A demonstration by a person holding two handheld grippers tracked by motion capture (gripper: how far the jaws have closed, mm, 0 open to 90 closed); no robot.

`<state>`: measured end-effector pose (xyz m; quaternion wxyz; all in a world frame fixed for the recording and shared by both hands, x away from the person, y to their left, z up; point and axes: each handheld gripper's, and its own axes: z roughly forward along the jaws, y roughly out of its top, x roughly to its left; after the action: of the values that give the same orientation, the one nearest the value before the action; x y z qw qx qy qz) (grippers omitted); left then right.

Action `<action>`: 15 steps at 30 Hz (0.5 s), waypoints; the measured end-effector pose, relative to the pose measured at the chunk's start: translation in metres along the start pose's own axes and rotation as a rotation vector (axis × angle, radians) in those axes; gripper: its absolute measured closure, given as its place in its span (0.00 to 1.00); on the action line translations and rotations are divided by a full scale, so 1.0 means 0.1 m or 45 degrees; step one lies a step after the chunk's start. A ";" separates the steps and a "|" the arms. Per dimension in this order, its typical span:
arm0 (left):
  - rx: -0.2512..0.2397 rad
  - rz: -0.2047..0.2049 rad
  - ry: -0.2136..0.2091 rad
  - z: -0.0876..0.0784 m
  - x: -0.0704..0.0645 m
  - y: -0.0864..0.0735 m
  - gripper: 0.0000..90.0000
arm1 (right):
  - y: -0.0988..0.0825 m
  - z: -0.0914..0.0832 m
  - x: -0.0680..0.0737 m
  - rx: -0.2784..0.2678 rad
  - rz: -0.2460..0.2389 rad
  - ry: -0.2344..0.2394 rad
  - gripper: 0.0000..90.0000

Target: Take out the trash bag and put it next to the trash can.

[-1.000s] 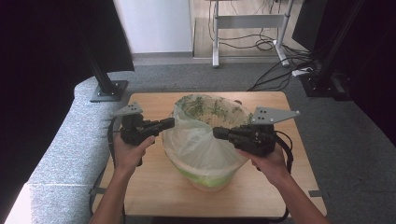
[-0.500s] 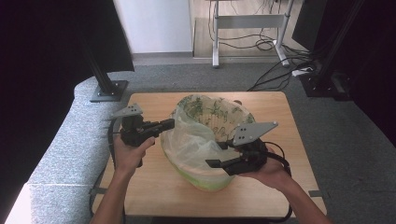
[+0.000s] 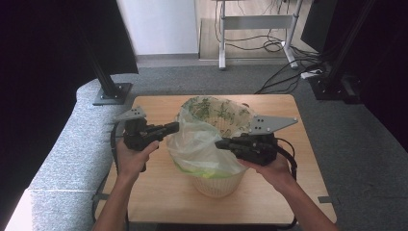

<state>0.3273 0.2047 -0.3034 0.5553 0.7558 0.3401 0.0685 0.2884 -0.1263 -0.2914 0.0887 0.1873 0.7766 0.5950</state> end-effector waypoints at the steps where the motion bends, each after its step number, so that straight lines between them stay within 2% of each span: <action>1: -0.001 0.002 -0.002 0.00 0.00 0.00 1.00 | 0.00 0.00 -0.02 -0.016 0.023 -0.002 0.99; 4: -0.004 0.006 -0.004 0.00 -0.01 0.00 1.00 | 0.01 0.02 -0.06 -0.048 0.061 0.022 0.99; 8: -0.004 0.008 -0.009 0.01 -0.01 -0.01 1.00 | 0.00 0.04 -0.10 -0.043 0.079 0.025 0.99; 10: -0.006 0.007 -0.012 0.00 0.00 -0.02 1.00 | -0.01 0.03 -0.10 -0.028 0.075 0.048 0.98; 15: -0.009 0.002 -0.011 -0.01 0.00 -0.04 1.00 | -0.06 0.01 -0.10 0.029 0.045 0.041 0.98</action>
<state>0.3253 0.2060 -0.3066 0.5593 0.7545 0.3368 0.0670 0.2970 -0.1308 -0.2981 0.0635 0.1925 0.7812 0.5904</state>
